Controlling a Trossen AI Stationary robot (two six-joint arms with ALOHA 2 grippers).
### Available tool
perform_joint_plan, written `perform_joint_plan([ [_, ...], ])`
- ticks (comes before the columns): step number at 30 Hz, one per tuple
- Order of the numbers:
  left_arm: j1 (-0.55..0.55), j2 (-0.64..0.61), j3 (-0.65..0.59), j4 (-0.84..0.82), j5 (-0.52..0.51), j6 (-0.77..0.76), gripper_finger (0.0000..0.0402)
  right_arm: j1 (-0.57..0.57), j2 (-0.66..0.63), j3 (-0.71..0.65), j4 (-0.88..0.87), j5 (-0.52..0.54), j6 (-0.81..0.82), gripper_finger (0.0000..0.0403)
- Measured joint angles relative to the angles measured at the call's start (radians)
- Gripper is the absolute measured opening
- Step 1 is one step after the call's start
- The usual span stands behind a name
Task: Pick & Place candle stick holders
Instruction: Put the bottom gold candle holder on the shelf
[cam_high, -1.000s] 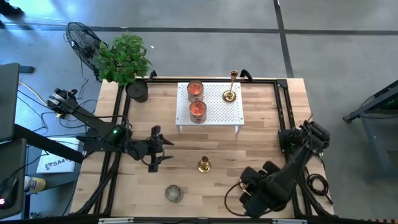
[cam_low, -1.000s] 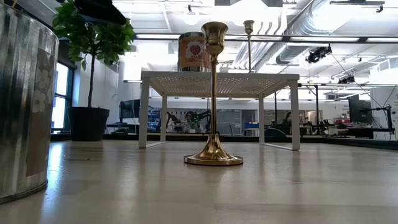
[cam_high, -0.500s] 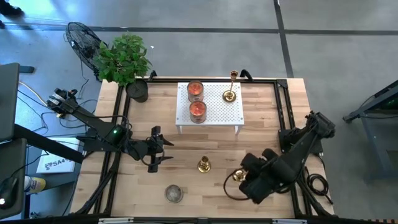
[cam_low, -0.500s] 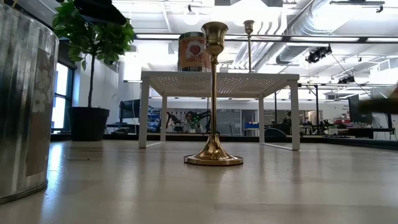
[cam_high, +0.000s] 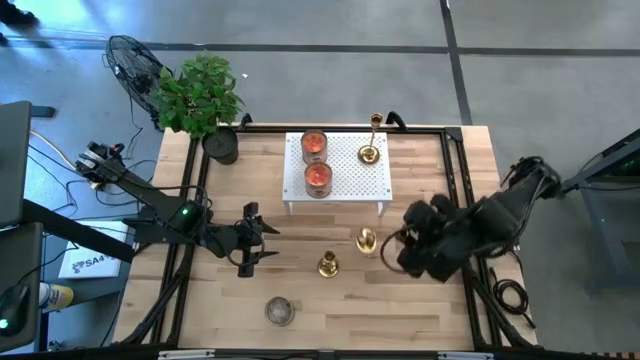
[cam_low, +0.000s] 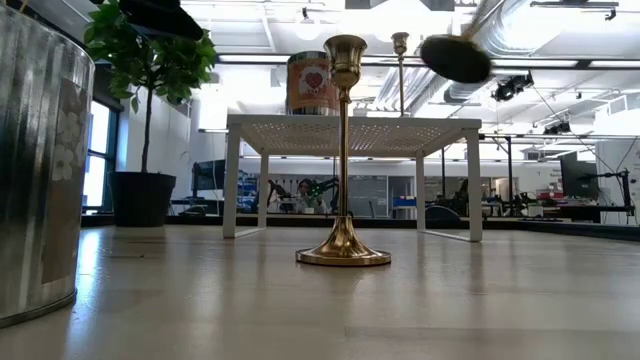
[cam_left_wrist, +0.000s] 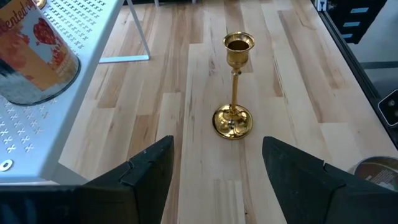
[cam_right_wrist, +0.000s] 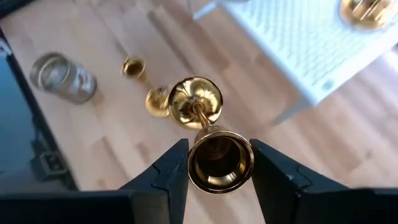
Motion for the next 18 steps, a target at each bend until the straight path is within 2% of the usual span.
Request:
perform_joint_plan([
  [4, 0.000, 0.000, 0.000, 0.000, 0.000, 0.000, 0.0239, -0.071, -0.049, 0.000, 0.002, 0.035, -0.127, 0.0136],
  [7, 0.000, 0.000, 0.000, 0.000, 0.000, 0.000, 0.0239, -0.149, -0.083, 0.000, 0.025, 0.018, -0.241, 0.0136],
  [18, 0.000, 0.000, 0.000, 0.000, 0.000, 0.000, 0.0239, -0.546, -0.165, 0.000, 0.216, -0.265, -0.632, 0.0136],
])
